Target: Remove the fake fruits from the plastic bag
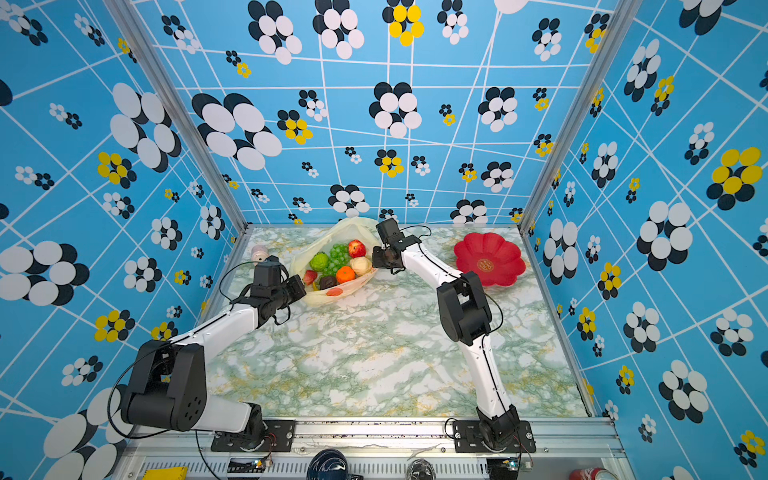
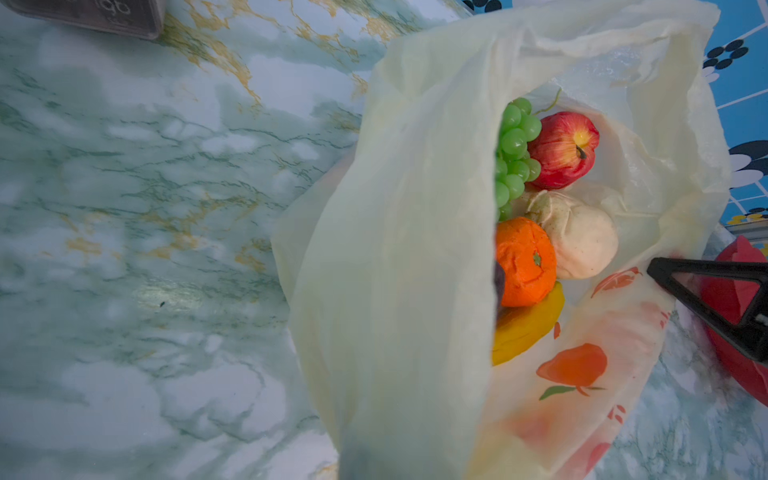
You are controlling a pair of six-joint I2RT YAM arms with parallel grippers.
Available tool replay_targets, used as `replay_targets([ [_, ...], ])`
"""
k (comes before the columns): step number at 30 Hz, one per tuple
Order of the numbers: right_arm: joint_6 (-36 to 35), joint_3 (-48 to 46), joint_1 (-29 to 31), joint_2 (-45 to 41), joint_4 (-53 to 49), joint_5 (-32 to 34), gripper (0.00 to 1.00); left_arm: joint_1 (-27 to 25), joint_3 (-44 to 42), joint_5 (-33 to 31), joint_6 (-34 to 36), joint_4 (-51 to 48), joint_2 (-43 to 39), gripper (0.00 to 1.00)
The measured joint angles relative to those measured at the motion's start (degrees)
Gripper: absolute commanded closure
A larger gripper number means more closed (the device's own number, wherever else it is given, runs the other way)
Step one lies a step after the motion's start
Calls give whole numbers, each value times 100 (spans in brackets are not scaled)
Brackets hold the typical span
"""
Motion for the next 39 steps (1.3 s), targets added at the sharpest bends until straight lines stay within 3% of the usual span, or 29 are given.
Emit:
replay_targets([
  [9,-37,-920,-151,-280,4,0,93,-470,-527,153,140,138,-9,100],
  [17,-35,-962,-179,-293,20,-20,90,-658,-501,199,238,267,138,100],
  [21,-22,-962,-179,-299,22,-20,81,-914,-437,105,343,238,164,100],
  [24,15,-1075,-179,-402,55,-28,67,-964,-398,72,343,184,164,99],
  [28,96,-1637,-160,-903,133,-131,46,-988,-269,-87,358,-173,133,61],
  [31,216,-1978,-103,-1248,302,-216,39,-1082,-37,-496,372,-785,-28,39],
  [34,345,-2251,-7,-1427,553,-304,36,-1274,485,-1086,435,-1497,-157,26],
  [39,514,-2291,142,-1325,706,-409,37,-1576,1764,-1947,627,-2374,111,16],
])
